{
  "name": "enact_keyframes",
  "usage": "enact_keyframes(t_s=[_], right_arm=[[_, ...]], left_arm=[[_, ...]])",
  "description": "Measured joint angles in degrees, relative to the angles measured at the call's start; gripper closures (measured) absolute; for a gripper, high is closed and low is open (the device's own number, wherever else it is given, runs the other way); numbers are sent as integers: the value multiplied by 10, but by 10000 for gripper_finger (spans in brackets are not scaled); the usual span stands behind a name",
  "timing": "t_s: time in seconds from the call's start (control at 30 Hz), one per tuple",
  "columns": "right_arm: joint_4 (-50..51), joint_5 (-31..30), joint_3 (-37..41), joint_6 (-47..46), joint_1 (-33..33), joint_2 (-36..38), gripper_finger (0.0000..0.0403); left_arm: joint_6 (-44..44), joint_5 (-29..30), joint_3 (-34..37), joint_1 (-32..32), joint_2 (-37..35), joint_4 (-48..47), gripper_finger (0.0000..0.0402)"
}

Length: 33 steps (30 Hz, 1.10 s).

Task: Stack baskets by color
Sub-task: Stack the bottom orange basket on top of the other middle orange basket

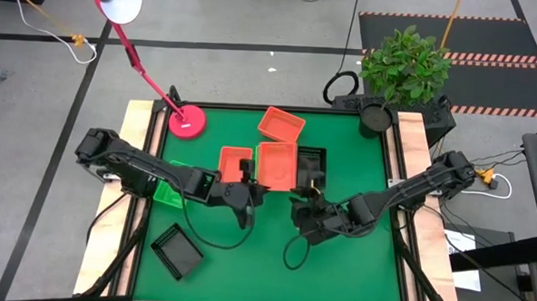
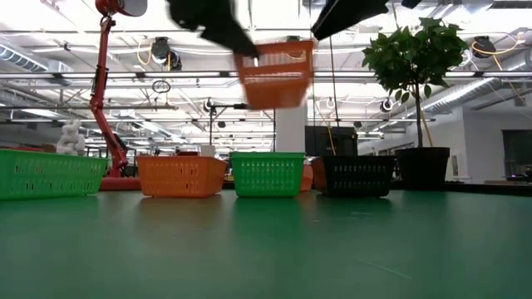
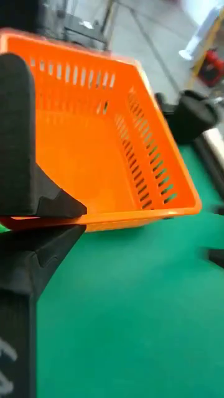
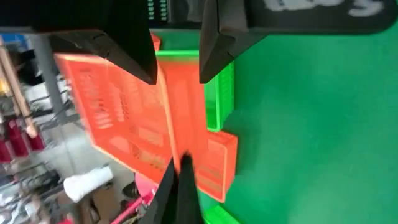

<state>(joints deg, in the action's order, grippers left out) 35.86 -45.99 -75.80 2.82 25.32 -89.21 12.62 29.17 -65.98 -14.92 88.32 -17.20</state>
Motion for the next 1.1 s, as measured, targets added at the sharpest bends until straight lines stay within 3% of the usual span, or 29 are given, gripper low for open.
enact_keyframes(t_s=[0.4,0.77,0.93,1.1], right_arm=[[-26,-5,1,24,22,0,287],[-7,-3,1,17,30,0,286],[1,-3,1,9,30,0,286],[0,-3,1,9,30,0,286]], left_arm=[[-43,27,-3,-19,-54,-107,393],[-110,48,-1,-66,-98,-271,393],[-132,70,18,-77,-110,-288,394],[-101,69,97,-72,-153,-221,395]])
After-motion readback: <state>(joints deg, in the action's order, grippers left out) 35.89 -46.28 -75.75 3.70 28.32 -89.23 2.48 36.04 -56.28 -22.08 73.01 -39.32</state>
